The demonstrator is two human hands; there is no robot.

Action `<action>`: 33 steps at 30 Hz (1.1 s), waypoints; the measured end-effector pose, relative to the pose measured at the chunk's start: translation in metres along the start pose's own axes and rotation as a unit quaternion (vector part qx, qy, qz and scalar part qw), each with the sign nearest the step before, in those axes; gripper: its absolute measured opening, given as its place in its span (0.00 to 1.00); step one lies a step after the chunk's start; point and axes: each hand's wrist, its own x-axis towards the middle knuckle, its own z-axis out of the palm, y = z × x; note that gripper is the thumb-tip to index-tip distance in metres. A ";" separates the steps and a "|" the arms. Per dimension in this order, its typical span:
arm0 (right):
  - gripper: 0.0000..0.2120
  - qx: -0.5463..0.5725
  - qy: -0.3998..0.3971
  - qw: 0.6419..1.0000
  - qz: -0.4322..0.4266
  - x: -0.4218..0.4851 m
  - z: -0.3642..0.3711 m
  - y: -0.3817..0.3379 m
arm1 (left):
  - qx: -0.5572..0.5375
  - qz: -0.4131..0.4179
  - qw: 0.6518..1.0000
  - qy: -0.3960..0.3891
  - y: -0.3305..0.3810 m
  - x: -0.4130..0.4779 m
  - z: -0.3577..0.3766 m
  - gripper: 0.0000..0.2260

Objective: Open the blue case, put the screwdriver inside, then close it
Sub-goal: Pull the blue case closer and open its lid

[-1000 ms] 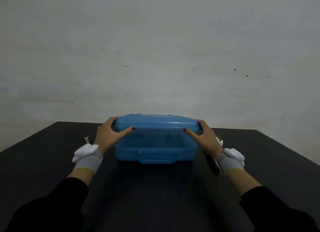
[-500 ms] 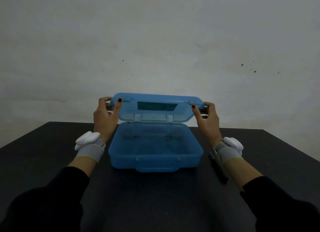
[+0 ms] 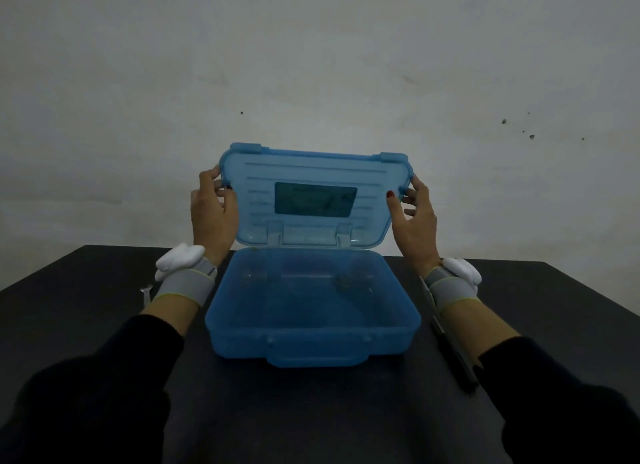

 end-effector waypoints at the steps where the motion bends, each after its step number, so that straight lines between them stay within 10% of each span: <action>1: 0.28 -0.001 -0.005 1.000 -0.004 0.001 0.002 0.002 | 0.006 0.009 1.000 -0.006 -0.001 0.000 0.002 0.18; 33: 0.32 -0.131 -0.202 0.964 0.115 0.003 0.035 0.075 | 0.163 -0.085 0.947 -0.265 -0.074 -0.004 0.036 0.31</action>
